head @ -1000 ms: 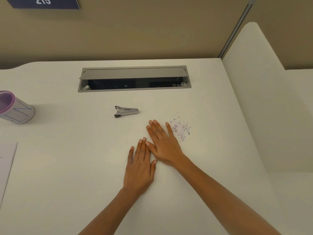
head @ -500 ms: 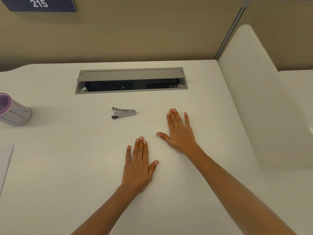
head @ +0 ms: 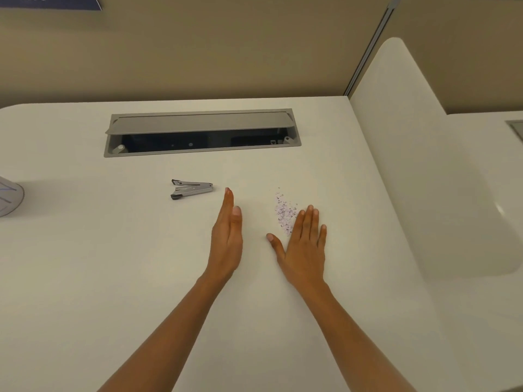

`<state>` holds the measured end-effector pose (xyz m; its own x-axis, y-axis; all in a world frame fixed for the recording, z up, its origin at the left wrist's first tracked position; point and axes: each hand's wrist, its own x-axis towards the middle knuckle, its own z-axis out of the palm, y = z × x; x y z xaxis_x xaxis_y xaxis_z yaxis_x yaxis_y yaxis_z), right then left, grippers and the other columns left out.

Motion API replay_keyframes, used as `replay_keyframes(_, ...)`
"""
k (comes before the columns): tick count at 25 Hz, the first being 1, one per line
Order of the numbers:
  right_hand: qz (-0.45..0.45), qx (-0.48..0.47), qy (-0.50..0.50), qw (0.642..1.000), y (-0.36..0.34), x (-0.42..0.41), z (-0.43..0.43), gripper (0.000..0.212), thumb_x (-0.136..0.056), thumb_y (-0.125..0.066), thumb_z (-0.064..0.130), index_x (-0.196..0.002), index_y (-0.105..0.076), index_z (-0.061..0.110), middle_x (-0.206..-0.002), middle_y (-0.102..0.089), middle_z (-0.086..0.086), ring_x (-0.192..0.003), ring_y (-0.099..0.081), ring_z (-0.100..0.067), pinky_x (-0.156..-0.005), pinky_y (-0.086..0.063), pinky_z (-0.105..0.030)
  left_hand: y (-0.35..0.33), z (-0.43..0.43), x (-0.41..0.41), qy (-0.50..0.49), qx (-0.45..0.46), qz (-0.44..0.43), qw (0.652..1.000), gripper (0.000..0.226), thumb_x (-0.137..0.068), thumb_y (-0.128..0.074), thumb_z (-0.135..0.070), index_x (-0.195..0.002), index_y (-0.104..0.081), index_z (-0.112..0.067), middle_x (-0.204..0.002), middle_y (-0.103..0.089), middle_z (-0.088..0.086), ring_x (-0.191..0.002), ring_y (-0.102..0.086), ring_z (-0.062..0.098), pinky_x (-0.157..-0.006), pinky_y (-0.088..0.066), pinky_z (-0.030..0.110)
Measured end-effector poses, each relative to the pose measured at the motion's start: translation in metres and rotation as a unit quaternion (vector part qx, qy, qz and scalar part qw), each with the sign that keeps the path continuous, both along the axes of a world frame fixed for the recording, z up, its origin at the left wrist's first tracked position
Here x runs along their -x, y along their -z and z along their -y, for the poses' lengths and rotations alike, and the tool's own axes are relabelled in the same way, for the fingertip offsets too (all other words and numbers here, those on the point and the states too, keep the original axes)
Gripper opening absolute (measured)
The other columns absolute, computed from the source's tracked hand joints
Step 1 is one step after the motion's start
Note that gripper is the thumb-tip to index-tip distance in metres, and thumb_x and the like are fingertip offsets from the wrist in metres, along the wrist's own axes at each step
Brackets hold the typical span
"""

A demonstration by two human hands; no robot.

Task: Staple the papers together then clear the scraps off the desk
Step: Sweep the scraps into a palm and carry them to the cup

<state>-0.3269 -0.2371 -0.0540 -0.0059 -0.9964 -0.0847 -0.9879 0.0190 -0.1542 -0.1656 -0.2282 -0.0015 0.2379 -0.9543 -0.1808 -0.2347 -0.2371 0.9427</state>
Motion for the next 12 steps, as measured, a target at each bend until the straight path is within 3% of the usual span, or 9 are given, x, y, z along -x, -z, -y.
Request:
replay_keyframes(3,-0.003,0.004,-0.005,1.000,0.001,-0.012,0.024,0.097,-0.088,-0.013,0.074,-0.152,-0.004,0.002,-0.162,0.002,-0.015,-0.149,0.006,-0.026,-0.121,-0.002,-0.047,-0.015,0.009,-0.004,-0.074,-0.045,-0.186,0.979,0.056,-0.103,-0.016,-0.048,-0.152,-0.028,-0.027,-0.156,-0.034,-0.010,-0.143,-0.031,0.009,-0.120,-0.018,0.033)
replay_keyframes(6,0.004,0.003,-0.019,1.000,0.002,-0.023,0.045,0.097,-0.087,-0.010,0.074,-0.152,-0.002,0.003,-0.162,0.000,-0.015,-0.149,0.004,-0.028,-0.120,0.000,-0.044,-0.017,0.019,-0.017,-0.134,-0.048,-0.419,0.897,0.059,-0.105,-0.015,-0.045,-0.149,-0.033,-0.011,-0.146,-0.049,0.004,-0.135,-0.046,0.018,-0.117,-0.030,0.037)
replay_keyframes(9,0.017,0.000,-0.035,0.999,0.000,-0.035,0.067,0.094,-0.087,-0.007,0.072,-0.152,0.000,0.006,-0.162,0.001,-0.014,-0.149,0.002,-0.029,-0.119,0.002,-0.040,-0.013,0.021,-0.026,-0.163,-0.075,-0.531,0.828,0.064,-0.104,-0.019,-0.048,-0.145,-0.038,-0.004,-0.144,-0.052,0.012,-0.133,-0.050,0.026,-0.116,-0.033,0.043)
replay_keyframes(12,0.036,-0.010,-0.090,0.995,-0.004,-0.046,0.082,0.080,-0.095,-0.018,0.062,-0.153,0.002,0.011,-0.162,0.002,-0.011,-0.150,0.003,-0.028,-0.118,0.003,-0.038,-0.009,0.019,-0.031,-0.178,-0.091,-0.598,0.776,0.064,-0.103,-0.022,-0.049,-0.142,-0.042,-0.002,-0.140,-0.055,0.015,-0.131,-0.052,0.029,-0.115,-0.033,0.045)
